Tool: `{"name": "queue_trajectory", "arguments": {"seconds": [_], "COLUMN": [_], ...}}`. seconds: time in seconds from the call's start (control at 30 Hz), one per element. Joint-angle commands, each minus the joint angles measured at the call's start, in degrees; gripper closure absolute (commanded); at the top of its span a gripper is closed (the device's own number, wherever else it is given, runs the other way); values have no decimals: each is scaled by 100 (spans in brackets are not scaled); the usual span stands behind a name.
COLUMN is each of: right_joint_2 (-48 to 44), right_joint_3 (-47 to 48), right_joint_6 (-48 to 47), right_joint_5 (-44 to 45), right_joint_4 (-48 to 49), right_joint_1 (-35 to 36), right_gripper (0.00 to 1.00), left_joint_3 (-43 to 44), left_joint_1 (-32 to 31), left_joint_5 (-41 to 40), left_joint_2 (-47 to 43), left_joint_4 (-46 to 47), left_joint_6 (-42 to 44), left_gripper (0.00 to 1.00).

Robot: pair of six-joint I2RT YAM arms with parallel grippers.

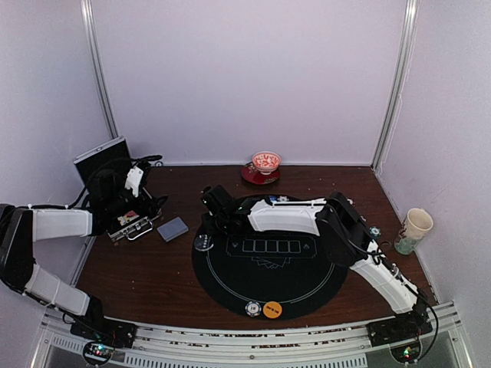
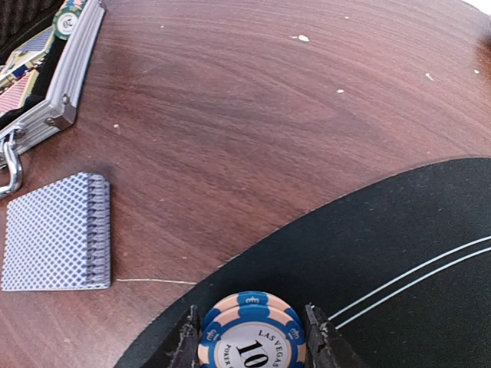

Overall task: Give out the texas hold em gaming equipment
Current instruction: Place the poker chips pile in the dealer area.

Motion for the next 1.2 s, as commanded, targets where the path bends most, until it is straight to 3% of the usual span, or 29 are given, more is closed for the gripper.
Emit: {"name": "queue_trajectory", "arguments": {"seconds": [0.0, 0.57, 0.83, 1.17], "right_joint_2": [130, 180, 167, 165], "right_joint_3": [-28, -110, -103, -36], "right_joint_6": [-40, -60, -80, -71], "right_joint_5": [-105, -102, -140, -89], "right_joint_4": [159, 89, 76, 65], "right_joint_1": [127, 183, 194, 196], "right_gripper": [77, 73, 53, 43], "left_joint_3": [158, 158, 167, 167], "left_joint_1": [-1, -1, 0, -1], "left_joint_5": [27, 32, 36, 40], "left_joint_2": [23, 38, 56, 55], "left_joint_4": [133, 139, 141, 133], "left_joint_6": [8, 17, 18, 17], "left_gripper": [2, 2, 2, 2]}}
